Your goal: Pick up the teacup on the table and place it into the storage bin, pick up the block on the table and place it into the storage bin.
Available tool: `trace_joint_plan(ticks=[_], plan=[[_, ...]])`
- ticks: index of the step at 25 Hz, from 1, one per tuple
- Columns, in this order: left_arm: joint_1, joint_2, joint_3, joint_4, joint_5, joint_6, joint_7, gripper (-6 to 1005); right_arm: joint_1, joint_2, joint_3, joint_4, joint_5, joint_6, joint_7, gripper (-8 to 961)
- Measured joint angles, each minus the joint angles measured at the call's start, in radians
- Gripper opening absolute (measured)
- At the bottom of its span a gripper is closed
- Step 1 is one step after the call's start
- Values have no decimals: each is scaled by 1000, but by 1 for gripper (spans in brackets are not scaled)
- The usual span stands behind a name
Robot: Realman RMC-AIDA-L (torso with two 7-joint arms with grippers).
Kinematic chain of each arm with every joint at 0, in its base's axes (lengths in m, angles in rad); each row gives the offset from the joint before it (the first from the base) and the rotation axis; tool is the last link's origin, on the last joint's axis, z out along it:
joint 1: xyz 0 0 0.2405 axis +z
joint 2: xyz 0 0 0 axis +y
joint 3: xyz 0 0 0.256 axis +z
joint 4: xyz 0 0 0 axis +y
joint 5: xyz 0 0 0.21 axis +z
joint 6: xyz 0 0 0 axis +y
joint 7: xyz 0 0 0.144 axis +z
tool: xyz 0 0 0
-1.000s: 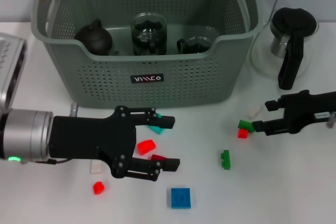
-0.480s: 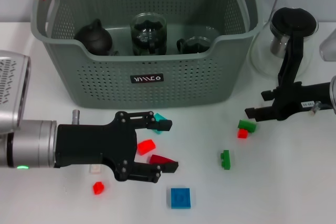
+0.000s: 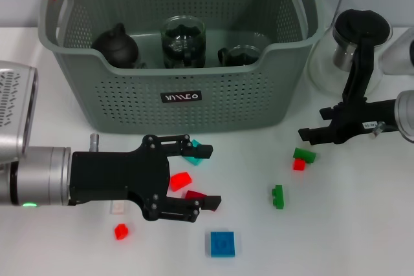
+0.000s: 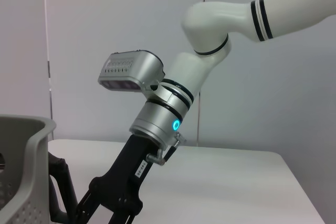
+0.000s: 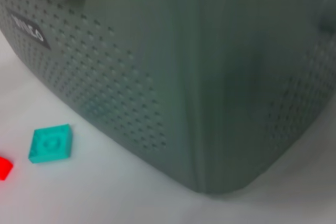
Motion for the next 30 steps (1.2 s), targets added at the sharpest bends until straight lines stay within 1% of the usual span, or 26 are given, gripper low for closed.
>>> trace_joint_plan(ticks=[8,19,24,30], plan=[[0,-1,-1,-2,-1,-2,-4,783,10,5,-58,44,-2,88,3,787],[0,-1,-2,-2,-3,-2,-6,782,13,6,-77,65,-2,111,10,786],[0,-1,-3,-2,-3,-4,-7,782,11,6,-82,65,-2,112,10,563],[2,-1,-4,-2,-3,-9,-8,781,-6,6,-93,42,2,96,11,434]])
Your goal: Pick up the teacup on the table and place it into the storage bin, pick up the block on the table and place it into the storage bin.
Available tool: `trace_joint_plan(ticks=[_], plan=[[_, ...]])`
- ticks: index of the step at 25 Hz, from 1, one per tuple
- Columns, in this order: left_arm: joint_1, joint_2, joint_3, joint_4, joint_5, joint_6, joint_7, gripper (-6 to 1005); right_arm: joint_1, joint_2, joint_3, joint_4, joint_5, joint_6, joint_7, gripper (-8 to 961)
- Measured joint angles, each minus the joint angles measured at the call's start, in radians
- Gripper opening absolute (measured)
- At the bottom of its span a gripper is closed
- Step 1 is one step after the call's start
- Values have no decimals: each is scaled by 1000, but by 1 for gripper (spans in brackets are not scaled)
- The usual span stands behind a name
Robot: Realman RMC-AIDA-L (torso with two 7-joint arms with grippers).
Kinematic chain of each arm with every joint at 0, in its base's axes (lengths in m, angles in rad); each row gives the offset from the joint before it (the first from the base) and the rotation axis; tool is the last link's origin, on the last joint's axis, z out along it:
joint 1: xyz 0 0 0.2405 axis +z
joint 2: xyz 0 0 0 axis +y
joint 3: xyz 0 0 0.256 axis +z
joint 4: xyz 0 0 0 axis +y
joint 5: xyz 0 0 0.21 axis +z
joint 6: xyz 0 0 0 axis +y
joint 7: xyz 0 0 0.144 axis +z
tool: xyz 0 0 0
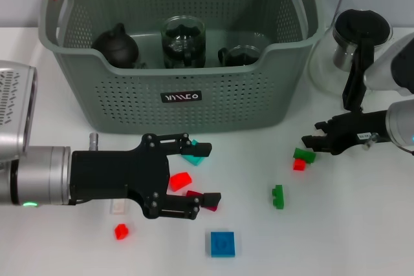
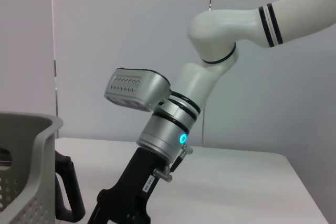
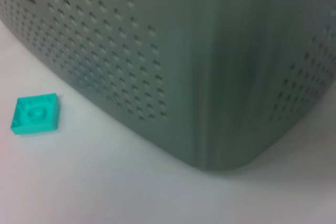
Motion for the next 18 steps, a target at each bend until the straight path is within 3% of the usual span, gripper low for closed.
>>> trace_joint_plan(ticks=[6,12,16,18], plan=[[1,0,-21,-8,0,-1,-1,780,-79,2,33,-184,26,-184,24,434],[4,2,-51,-12,2,-1,-1,779,-163,-1,102,-458,122,-545,87,433],[8,3,-68,-12,3,0,-1,779,-141,-11,180,-553,308,-845,148,433],[10,2,-73,-13,2,-1,-1,778,-102,-23,201,-542,409,-912,181,433]])
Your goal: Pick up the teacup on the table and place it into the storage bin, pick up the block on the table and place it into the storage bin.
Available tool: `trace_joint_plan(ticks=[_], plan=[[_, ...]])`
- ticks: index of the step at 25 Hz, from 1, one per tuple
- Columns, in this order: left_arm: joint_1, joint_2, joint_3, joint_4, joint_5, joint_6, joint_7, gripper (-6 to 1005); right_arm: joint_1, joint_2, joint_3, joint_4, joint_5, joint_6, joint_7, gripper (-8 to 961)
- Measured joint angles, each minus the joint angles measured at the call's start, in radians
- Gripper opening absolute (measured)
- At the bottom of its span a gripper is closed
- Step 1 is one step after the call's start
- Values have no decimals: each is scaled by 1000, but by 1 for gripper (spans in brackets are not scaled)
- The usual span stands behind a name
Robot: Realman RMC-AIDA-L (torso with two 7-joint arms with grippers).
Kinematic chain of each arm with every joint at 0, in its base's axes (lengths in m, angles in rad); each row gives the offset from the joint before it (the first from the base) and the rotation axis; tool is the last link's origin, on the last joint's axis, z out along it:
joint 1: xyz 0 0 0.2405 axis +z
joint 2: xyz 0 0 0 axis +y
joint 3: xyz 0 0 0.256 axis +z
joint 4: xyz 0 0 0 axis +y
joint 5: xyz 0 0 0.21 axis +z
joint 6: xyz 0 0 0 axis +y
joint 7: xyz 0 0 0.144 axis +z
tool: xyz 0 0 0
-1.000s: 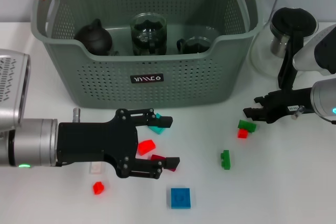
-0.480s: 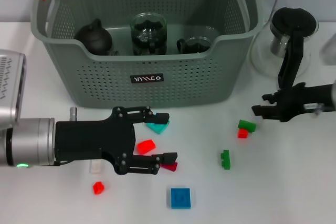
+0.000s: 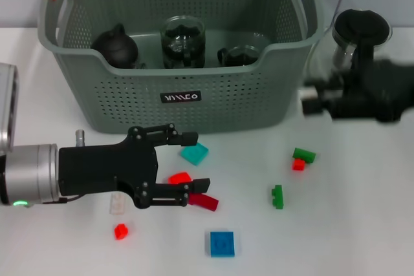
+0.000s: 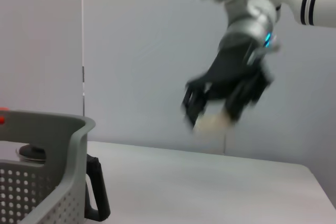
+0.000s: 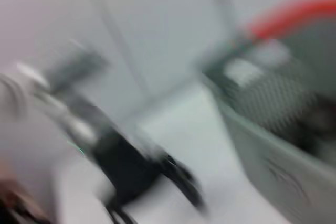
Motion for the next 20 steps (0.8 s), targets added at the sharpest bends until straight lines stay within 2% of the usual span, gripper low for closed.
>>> trace_joint_plan(ticks=[2,5,9,11,12,18,20], plan=[[0,0,-2,-1,-1,-1,0,778,61,-16,2,43,79,-3,21,433],[-3,0,-2,-1,-2,-3,0,778,176,-33,-9,127,84,109,23,434],[-7,0,-2,-1,-2,-3,0,777,323,-44,-56,222,-41,338,20,434],[-7,0,-2,-1,-2,-3,0,777,374,-44,-90,248,-105,431,25,434],[-7,1,-2,-1,-2,-3,0,777,421,-38,-123,273,-175,522,32,438],[-5,1,-2,-1,0,-5,0,776,487,-17,-176,333,-303,677,70,465],[-2,0,-2,-1,1,-10,0,775,488,-15,-184,336,-307,691,72,474]])
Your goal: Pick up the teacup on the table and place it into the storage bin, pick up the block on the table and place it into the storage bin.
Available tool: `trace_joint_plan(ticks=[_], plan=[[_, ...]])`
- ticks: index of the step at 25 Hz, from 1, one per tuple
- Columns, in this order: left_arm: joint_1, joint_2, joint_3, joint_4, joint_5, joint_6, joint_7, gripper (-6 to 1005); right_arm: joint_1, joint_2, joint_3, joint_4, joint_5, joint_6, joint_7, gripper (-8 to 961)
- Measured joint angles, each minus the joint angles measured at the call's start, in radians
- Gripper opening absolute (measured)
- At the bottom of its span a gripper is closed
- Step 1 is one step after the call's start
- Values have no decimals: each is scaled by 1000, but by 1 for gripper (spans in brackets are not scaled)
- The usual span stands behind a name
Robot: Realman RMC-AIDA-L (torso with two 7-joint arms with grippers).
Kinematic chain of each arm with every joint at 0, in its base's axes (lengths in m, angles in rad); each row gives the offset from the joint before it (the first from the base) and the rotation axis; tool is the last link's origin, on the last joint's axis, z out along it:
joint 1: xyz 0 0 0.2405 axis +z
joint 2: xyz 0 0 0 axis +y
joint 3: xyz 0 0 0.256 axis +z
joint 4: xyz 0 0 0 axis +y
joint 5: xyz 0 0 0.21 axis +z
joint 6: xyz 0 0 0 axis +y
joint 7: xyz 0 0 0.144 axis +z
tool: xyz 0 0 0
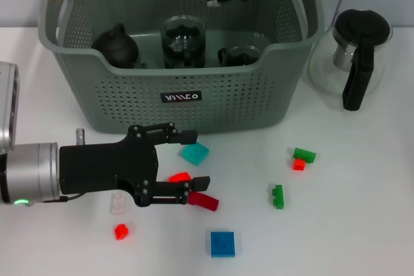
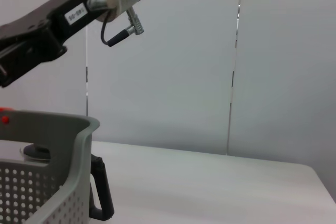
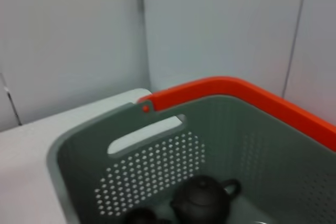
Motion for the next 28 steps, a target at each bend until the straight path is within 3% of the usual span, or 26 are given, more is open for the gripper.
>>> trace_joint_plan(ticks=[5,10,12,16,20,23,28], plan=[[2,0,0,-3,3,-8,0,775,-17,1,-7,-16,7,14,-8,496],[-5,1,0,-12,3,-9,0,774,-72,2,-4,-91,62,-20,-25,755],[-5,1,0,-12,3,-9,0,773,-111,4,-6,-143,108,-59,-36,815],[-5,2,0,-12,3,-3,0,773,-222,-15,2,-246,238,-279,-66,934],[-1,3,0,-12,3,-4,0,772,-341,-39,5,-328,299,-538,-69,929],[-1,2,0,-12,4,-8,0,772,-419,-44,-4,-385,228,-684,-68,928],[-4,2,0,-23,0,-11,2,771,-493,-25,1,-407,-4,-706,-63,928]])
